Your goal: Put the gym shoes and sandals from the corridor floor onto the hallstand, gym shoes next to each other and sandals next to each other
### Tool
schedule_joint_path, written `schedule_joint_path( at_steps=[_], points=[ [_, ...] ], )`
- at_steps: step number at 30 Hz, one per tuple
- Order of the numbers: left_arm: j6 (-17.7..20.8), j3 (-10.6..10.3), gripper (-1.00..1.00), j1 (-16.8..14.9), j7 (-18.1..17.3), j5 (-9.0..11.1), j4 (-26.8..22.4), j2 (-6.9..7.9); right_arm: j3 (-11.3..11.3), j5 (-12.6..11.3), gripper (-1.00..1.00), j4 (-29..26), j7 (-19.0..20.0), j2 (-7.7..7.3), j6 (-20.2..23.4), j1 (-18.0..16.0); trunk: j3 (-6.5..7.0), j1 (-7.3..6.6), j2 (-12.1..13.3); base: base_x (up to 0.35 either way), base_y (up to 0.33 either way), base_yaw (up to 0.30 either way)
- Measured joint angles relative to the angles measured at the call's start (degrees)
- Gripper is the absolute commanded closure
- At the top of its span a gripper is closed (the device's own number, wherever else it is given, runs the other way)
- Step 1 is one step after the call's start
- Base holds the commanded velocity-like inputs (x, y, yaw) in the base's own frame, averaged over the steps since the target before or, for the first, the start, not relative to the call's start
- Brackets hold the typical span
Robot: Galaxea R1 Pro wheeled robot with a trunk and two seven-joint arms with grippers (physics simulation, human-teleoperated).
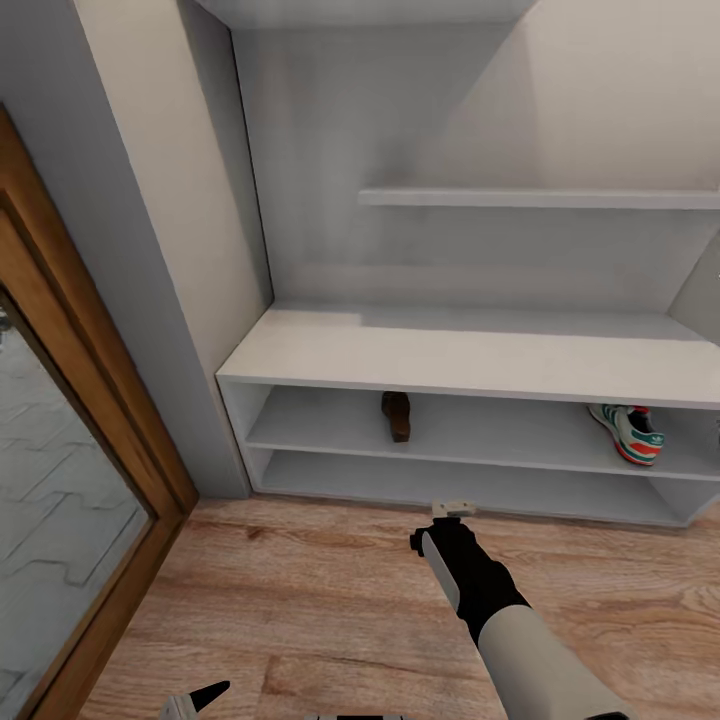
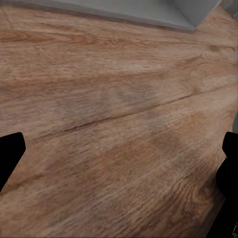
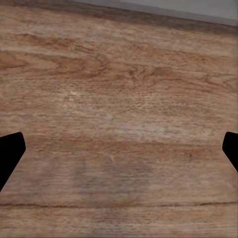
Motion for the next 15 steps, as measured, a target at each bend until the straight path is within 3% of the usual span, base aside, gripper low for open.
schedule_joint_path(
  at_steps=[5,6,10,11,15],
  points=[
    [0.04,0.00,-1.00,-0.02,0.04,0.01,0.03,0.00,0.02,0.00,-1.00,2.40,0.63,0.00,-1.52,0.07,1.11,-0.13,0.07,0.000,0.000,0.000],
    [0.06,0.00,-1.00,0.00,0.07,0.01,0.04,0.00,0.05,-0.03,-1.00,5.74,3.59,0.00,-6.83,0.12,1.33,-0.15,0.08,0.000,0.000,0.000],
    [0.06,0.00,-1.00,0.01,0.08,0.03,0.04,0.01,-0.10,0.18,-1.00,9.21,9.02,-1.21,-11.92,0.16,2.22,-0.26,0.13,0.000,0.000,0.000],
    [0.06,0.00,-1.00,0.01,0.09,0.04,0.04,0.01,-0.12,0.29,-1.00,10.91,12.27,-2.10,-13.94,0.18,2.44,-0.28,0.15,0.000,0.000,0.000],
    [0.06,0.00,-1.00,0.02,0.09,0.03,0.06,0.01,-0.16,0.39,-1.00,13.59,17.29,-3.73,-16.57,0.19,3.32,-0.39,0.20,0.000,0.000,0.000]
  ],
)
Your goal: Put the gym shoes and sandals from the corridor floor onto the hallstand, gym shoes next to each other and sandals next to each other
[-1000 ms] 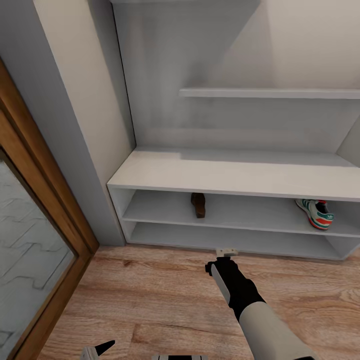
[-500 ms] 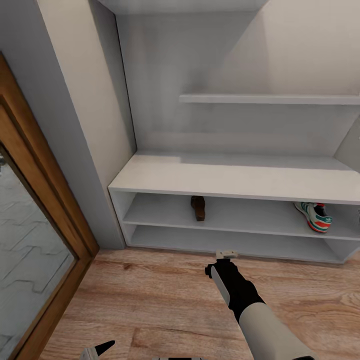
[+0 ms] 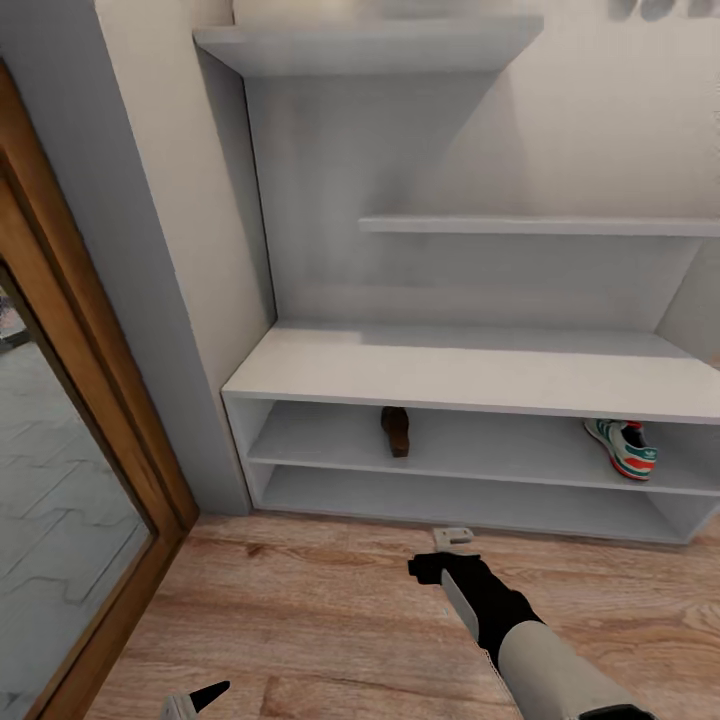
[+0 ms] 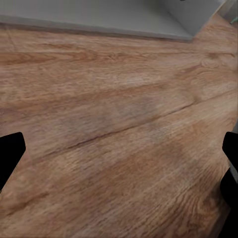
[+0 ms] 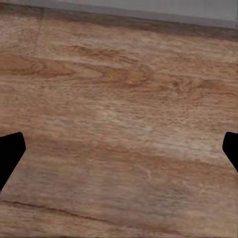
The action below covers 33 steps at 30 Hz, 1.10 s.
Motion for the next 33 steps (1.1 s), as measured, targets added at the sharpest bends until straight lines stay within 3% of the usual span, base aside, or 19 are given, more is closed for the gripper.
schedule_joint_path(
  at_steps=[2,3,4,6,9,11,15,20,31,33],
  points=[
    [0.03,0.00,-1.00,-0.01,0.00,0.00,0.02,0.00,0.10,0.02,-1.00,1.76,2.79,-1.25,-1.62,0.00,0.44,-0.05,0.03,0.000,0.000,0.000],
    [0.04,0.00,-1.00,-0.02,0.16,0.00,0.04,0.00,0.10,0.07,-1.00,5.11,8.29,-3.83,-5.22,0.02,0.66,-0.08,0.05,0.000,0.000,0.000],
    [0.01,0.00,-1.00,-0.01,0.40,0.00,0.05,0.00,0.11,0.06,-1.00,7.00,11.22,-5.37,-7.47,0.01,0.84,-0.29,0.44,0.000,0.000,0.000],
    [-0.04,0.00,-1.00,-0.02,0.86,0.00,0.09,0.00,-0.02,0.08,-1.00,9.97,15.56,-7.22,-11.28,0.01,1.20,-0.73,1.24,0.000,0.000,0.000],
    [-0.07,-0.01,-1.00,-0.02,1.22,0.00,0.10,0.00,0.00,0.04,-1.00,13.24,19.69,-8.82,-15.61,0.10,1.74,-1.39,2.45,0.000,0.000,0.000],
    [-0.11,-0.01,-1.00,-0.01,1.40,0.03,0.08,0.00,-0.02,0.02,-1.00,16.35,24.27,-10.86,-20.47,0.20,2.10,-1.83,3.25,0.000,0.000,0.000],
    [-0.12,0.00,-1.00,-0.01,1.53,0.06,0.07,0.00,-0.04,0.03,-1.00,18.92,29.22,-13.58,-25.03,0.58,2.82,-2.71,4.85,0.000,0.000,0.000],
    [-0.15,0.00,-1.00,-0.02,1.58,0.07,0.06,0.00,0.06,-0.02,-1.00,20.02,31.53,-15.08,-27.53,2.40,3.36,-3.38,6.07,0.000,0.000,0.000],
    [-0.07,0.10,-1.00,0.02,1.67,0.16,0.13,0.00,-0.01,-0.12,-1.00,20.17,31.96,-15.41,-28.49,5.15,3.36,-3.38,6.07,0.000,0.000,0.000],
    [-0.14,0.90,-1.00,0.02,1.68,0.16,0.20,0.00,0.02,-0.06,-1.00,20.24,31.80,-15.39,-29.06,5.75,3.36,-3.38,6.07,0.000,0.000,-0.003]
  ],
)
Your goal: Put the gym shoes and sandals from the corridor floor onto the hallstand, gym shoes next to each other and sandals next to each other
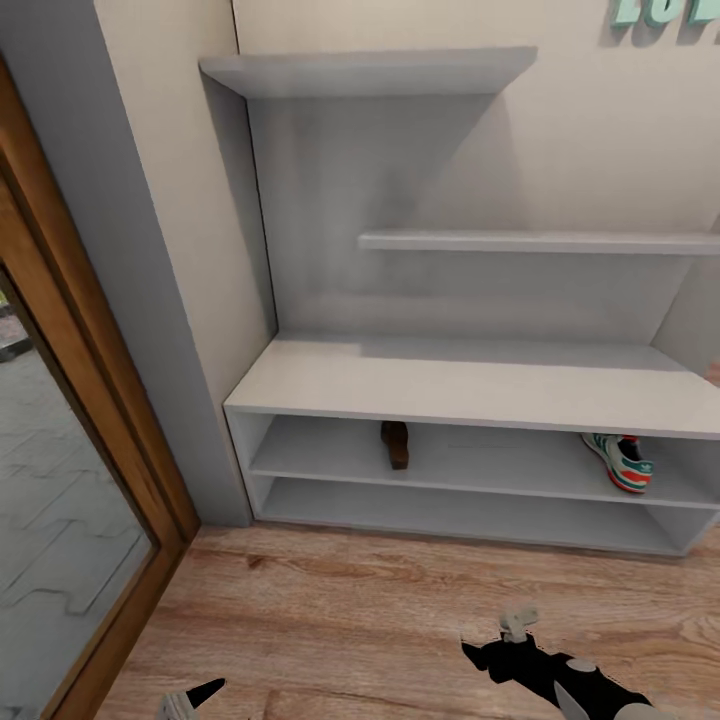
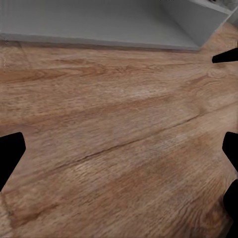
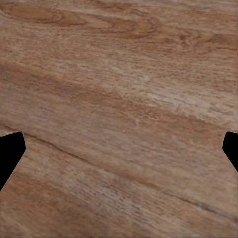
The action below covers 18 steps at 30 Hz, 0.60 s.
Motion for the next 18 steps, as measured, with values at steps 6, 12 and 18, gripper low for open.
schedule_joint_path(
  at_steps=[6,12,18],
  points=[
    [-0.10,1.94,-1.00,-0.01,0.00,0.00,0.04,-0.07,-0.09,-0.10,-1.00,0.00,-0.28,-0.22,-0.31,1.67,0.18,0.00,0.00,0.000,0.000,-0.090],
    [-0.13,2.39,-1.00,-0.01,0.02,-0.01,0.10,-0.13,-0.24,-0.23,-1.00,-0.01,-0.32,-1.16,-0.39,2.63,0.55,0.00,0.00,0.000,0.000,-0.187],
    [-0.19,2.43,-1.00,-0.01,1.10,0.03,0.13,-0.26,-0.29,-0.29,-1.00,-0.02,-0.32,-1.54,-0.46,2.93,0.97,0.00,0.00,0.000,0.000,-0.212]
  ],
)
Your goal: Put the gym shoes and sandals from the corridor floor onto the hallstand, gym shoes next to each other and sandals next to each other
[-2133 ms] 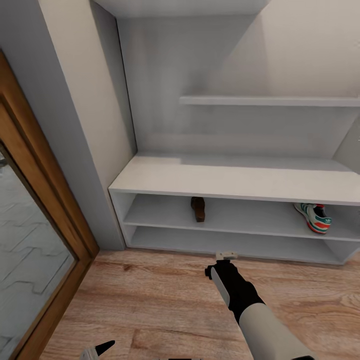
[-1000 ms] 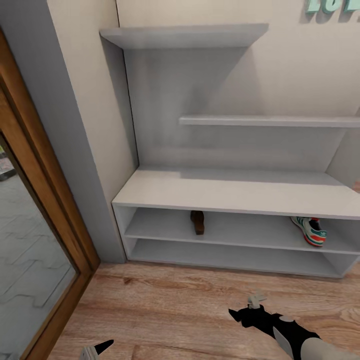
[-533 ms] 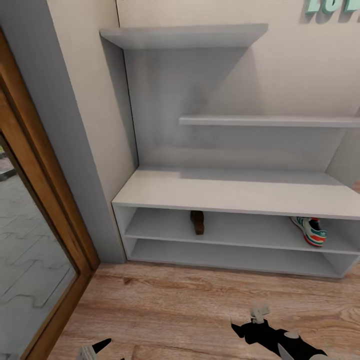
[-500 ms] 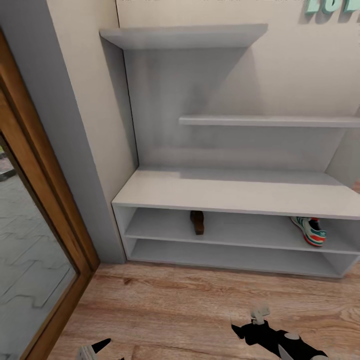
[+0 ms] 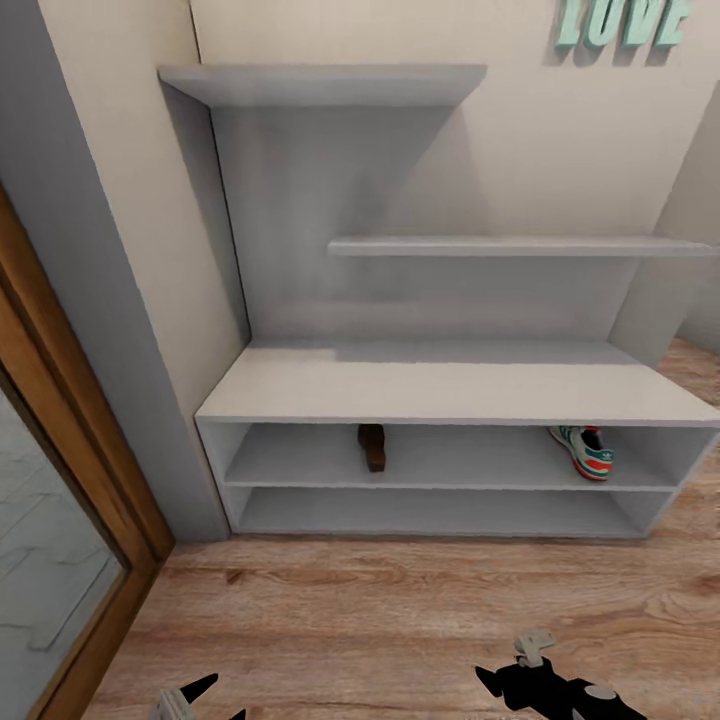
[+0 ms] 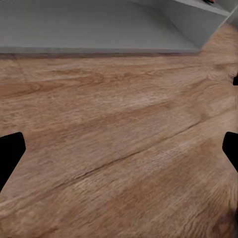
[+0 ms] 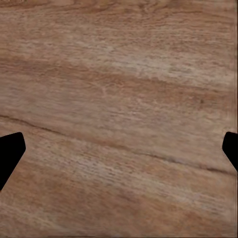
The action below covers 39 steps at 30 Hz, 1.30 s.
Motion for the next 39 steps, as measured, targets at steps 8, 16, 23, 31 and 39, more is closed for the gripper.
schedule_joint_path(
  at_steps=[8,16,23,31,39],
  points=[
    [-0.04,-0.02,-1.00,0.00,1.99,-0.06,0.06,-0.25,-0.02,-0.04,-1.00,0.00,0.00,-0.05,-0.90,0.63,0.53,0.00,0.00,0.000,0.000,-0.229],
    [-0.11,-0.01,-1.00,0.00,2.84,-0.06,0.29,-0.34,-0.12,-0.05,-1.00,0.07,-0.07,-0.12,-5.14,1.56,0.98,0.00,0.00,0.000,0.000,-0.254],
    [-0.14,-0.01,-1.00,0.00,2.94,-0.05,0.35,-0.31,-0.15,-0.06,-1.00,0.03,-0.08,-0.13,-6.33,2.09,1.29,0.00,0.00,0.000,0.000,-0.270],
    [-0.15,-0.01,-1.00,0.00,3.32,-0.06,0.36,-0.37,-0.17,-0.06,-1.00,0.05,-0.09,-0.14,-6.61,2.32,1.45,0.00,0.00,0.000,0.000,-0.278],
    [-0.18,-0.01,-1.00,0.00,5.07,-0.07,0.44,-0.44,-0.27,-0.69,-1.00,0.10,-0.83,-0.19,-6.67,2.43,1.47,0.00,0.00,0.000,0.000,-0.282]
  ],
)
